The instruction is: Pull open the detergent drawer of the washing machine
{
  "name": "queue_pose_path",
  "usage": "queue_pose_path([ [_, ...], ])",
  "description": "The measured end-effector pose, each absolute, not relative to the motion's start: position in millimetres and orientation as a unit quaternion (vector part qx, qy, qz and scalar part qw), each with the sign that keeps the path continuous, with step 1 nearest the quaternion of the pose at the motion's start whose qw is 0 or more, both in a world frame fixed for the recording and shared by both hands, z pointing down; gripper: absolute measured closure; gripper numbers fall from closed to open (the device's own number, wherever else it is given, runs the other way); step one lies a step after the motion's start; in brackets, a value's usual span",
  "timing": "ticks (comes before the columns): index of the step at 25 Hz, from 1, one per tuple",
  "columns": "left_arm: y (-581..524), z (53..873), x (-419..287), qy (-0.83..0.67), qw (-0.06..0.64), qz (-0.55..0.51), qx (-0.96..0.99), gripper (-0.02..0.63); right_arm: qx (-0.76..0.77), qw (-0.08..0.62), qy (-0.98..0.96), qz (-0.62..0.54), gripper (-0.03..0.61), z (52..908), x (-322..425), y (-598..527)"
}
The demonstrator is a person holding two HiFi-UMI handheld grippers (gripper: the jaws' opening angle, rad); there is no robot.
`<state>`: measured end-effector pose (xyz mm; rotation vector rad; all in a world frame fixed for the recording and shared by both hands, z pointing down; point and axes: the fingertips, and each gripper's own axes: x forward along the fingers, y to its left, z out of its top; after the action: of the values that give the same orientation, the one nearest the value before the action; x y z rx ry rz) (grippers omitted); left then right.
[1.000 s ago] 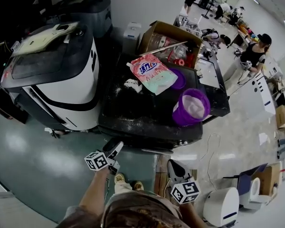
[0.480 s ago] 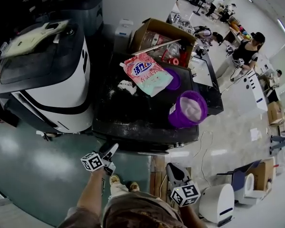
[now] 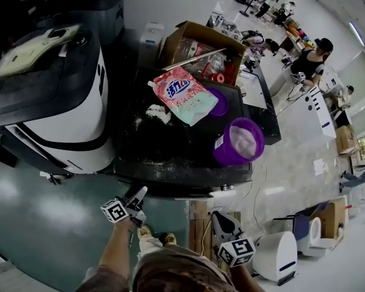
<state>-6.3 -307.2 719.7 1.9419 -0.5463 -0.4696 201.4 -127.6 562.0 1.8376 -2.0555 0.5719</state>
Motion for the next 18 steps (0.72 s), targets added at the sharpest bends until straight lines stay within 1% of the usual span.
queue_pose_path([
  [7, -312.1, 719.0, -3.7, -0.203, 0.503, -0.224, 0.809, 0.272, 0.652, 0.17, -0.71, 0.203, 0.574, 564.8, 204.4, -123.8],
  [12, -314.3, 720.0, -5.9, -0.196, 0.503, -0.248, 0.805, 0.285, 0.655, 0.164, -0.709, 0.203, 0.574, 563.0, 203.9, -125.1],
  [18, -316.2, 724.7, -8.4, -0.191, 0.505, -0.281, 0.793, 0.31, 0.648, 0.184, -0.712, 0.196, 0.574, 564.6, 201.8, -120.5],
])
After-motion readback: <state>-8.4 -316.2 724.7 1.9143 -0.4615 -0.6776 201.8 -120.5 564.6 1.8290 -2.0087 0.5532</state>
